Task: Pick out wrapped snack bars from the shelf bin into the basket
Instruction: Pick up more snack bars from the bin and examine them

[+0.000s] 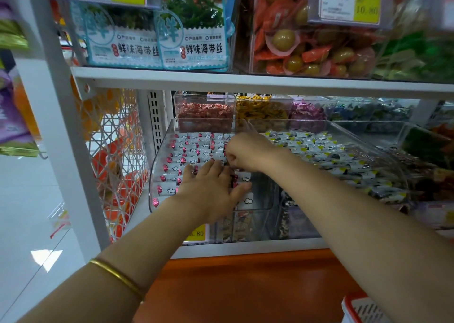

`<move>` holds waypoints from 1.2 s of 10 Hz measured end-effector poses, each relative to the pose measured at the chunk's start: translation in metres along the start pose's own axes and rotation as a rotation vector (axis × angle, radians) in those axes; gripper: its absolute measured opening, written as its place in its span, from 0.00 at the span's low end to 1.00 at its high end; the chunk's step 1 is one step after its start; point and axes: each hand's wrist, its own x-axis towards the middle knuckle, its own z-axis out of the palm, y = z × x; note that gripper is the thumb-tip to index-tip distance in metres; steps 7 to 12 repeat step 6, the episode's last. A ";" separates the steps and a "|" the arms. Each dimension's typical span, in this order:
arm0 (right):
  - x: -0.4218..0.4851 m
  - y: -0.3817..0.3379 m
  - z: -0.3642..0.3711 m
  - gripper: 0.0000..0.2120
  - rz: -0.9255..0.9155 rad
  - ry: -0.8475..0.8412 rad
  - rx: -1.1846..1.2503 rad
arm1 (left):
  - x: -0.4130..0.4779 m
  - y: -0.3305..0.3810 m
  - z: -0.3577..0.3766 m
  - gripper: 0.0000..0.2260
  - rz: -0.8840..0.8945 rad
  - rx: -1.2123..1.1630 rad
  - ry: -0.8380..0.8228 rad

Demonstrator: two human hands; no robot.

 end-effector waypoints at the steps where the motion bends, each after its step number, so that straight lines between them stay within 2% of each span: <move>1: 0.001 0.000 0.000 0.07 0.007 -0.027 0.048 | -0.001 -0.003 0.000 0.35 -0.002 -0.002 -0.013; 5: -0.009 0.012 -0.008 0.07 0.040 -0.019 0.213 | -0.006 -0.001 -0.001 0.33 -0.024 -0.086 0.036; 6: -0.024 0.013 -0.018 0.07 0.074 0.093 0.341 | -0.019 -0.001 -0.012 0.29 -0.019 -0.165 0.159; 12: -0.024 0.013 -0.018 0.07 0.074 0.093 0.341 | -0.019 -0.001 -0.012 0.29 -0.019 -0.165 0.159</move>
